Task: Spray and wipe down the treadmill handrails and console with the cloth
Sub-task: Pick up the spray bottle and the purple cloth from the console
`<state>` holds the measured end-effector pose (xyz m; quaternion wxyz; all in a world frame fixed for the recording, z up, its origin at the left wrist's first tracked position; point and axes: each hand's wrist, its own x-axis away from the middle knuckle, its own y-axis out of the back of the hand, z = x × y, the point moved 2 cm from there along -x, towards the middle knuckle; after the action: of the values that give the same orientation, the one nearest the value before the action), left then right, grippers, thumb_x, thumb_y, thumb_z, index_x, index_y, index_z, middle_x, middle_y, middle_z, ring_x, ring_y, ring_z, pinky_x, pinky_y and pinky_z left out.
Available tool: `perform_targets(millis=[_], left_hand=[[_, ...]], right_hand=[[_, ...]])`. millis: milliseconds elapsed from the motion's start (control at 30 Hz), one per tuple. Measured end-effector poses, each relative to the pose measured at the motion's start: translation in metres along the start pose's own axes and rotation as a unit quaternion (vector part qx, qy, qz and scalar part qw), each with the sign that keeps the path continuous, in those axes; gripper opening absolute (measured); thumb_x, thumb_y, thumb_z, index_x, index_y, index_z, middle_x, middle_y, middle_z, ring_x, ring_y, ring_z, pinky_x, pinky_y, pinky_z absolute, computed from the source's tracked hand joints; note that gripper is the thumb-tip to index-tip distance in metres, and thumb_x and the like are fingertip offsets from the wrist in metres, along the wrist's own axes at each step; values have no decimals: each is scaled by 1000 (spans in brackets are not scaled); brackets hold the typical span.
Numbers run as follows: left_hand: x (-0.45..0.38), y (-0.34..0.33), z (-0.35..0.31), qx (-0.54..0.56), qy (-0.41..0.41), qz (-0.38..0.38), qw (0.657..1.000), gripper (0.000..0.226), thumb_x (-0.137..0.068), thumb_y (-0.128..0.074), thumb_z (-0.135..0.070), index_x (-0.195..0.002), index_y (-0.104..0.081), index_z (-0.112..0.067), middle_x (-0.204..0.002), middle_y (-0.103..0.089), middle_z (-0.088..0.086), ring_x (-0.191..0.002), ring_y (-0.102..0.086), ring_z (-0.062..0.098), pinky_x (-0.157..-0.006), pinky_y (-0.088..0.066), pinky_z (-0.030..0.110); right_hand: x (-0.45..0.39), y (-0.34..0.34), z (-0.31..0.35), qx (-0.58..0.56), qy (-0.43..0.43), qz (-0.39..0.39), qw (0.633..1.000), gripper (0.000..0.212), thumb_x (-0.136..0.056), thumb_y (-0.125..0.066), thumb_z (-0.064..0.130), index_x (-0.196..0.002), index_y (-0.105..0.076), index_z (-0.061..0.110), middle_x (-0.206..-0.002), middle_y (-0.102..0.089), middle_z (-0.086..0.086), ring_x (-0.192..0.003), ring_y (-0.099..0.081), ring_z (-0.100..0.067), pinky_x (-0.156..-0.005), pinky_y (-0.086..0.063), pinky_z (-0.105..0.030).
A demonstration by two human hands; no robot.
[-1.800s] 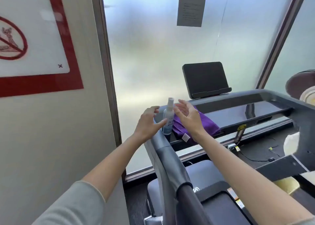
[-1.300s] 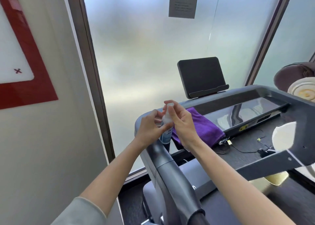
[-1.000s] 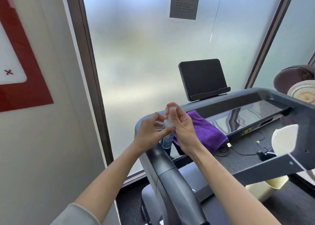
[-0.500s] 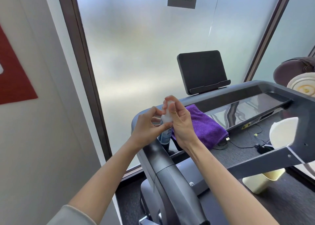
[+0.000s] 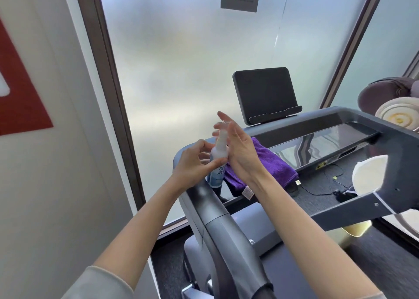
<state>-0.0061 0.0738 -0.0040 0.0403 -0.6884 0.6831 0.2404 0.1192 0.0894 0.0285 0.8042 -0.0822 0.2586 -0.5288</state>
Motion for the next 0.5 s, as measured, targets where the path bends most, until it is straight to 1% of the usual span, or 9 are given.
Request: perform_targets(millis=[67, 167, 200, 233, 267, 300, 367, 433, 500], left_hand=[[3, -1, 2, 5, 7, -7, 1000, 28, -78, -80, -15, -95, -58, -10, -100, -70, 6, -84, -66, 14, -80, -55, 22], [8, 2, -1, 16, 20, -26, 999, 25, -79, -79, -14, -90, -58, -17, -93, -68, -4, -80, -64, 6, -76, -53, 17], [10, 5, -5, 27, 21, -41, 999, 24, -79, -79, -15, -89, -57, -20, -91, -67, -6, -78, -63, 3, -74, -52, 15], [12, 9, -8, 43, 21, -61, 997, 23, -79, -78, -19, -89, -57, -21, -91, -66, -8, -78, -63, 2, -72, -51, 13], [13, 15, -12, 62, 18, -82, 995, 24, -78, -76, -26, -91, -58, -20, -94, -67, -7, -81, -64, 4, -71, -51, 13], [15, 20, -17, 76, 14, -99, 992, 28, -75, -74, -33, -93, -58, -19, -96, -67, -7, -85, -64, 7, -72, -51, 14], [18, 28, -27, 87, 2, -116, 989, 34, -70, -72, -41, -94, -58, -21, -101, -68, -8, -87, -65, 5, -74, -49, 13], [20, 32, -35, 79, -6, -114, 990, 33, -68, -72, -42, -93, -58, -25, -102, -68, -10, -86, -64, 0, -74, -48, 10], [21, 33, -40, 76, -9, -107, 991, 31, -69, -72, -40, -92, -57, -26, -101, -68, -12, -83, -62, -5, -72, -47, 9]], right_hand=[[-4, 2, 7, -33, 14, -13, 999, 37, -86, -49, 36, -119, -60, 24, -92, -69, 12, -87, -64, -4, -84, -52, -21], [-9, 13, 19, -69, 22, -50, 996, 36, -78, -63, 31, -112, -58, 18, -96, -74, 6, -88, -68, -9, -84, -54, -23], [-8, 20, 21, -38, 21, -55, 998, 37, -74, -69, 29, -107, -58, 16, -96, -75, 3, -86, -69, -10, -82, -55, -23], [-7, 26, 23, 32, 18, -52, 998, 36, -72, -73, 28, -102, -60, 15, -96, -76, -1, -83, -69, -10, -80, -55, -24], [-4, 32, 23, 142, 16, -43, 989, 32, -71, -77, 27, -98, -64, 15, -94, -76, -4, -81, -69, -11, -78, -55, -25], [-2, 37, 22, 267, 16, -26, 963, 26, -73, -80, 26, -93, -68, 18, -90, -76, -6, -77, -67, -12, -75, -54, -25], [0, 44, 13, 488, 30, 19, 872, 16, -76, -84, 24, -88, -74, 20, -76, -72, -4, -67, -57, -10, -68, -48, -23], [0, 42, 2, 593, 45, 78, 800, 14, -77, -84, 18, -88, -78, 15, -73, -65, -1, -61, -50, -6, -65, -42, -19], [2, 34, -7, 626, 37, 133, 767, 16, -77, -81, 7, -93, -77, 9, -78, -59, 1, -62, -48, -2, -64, -39, -10]])
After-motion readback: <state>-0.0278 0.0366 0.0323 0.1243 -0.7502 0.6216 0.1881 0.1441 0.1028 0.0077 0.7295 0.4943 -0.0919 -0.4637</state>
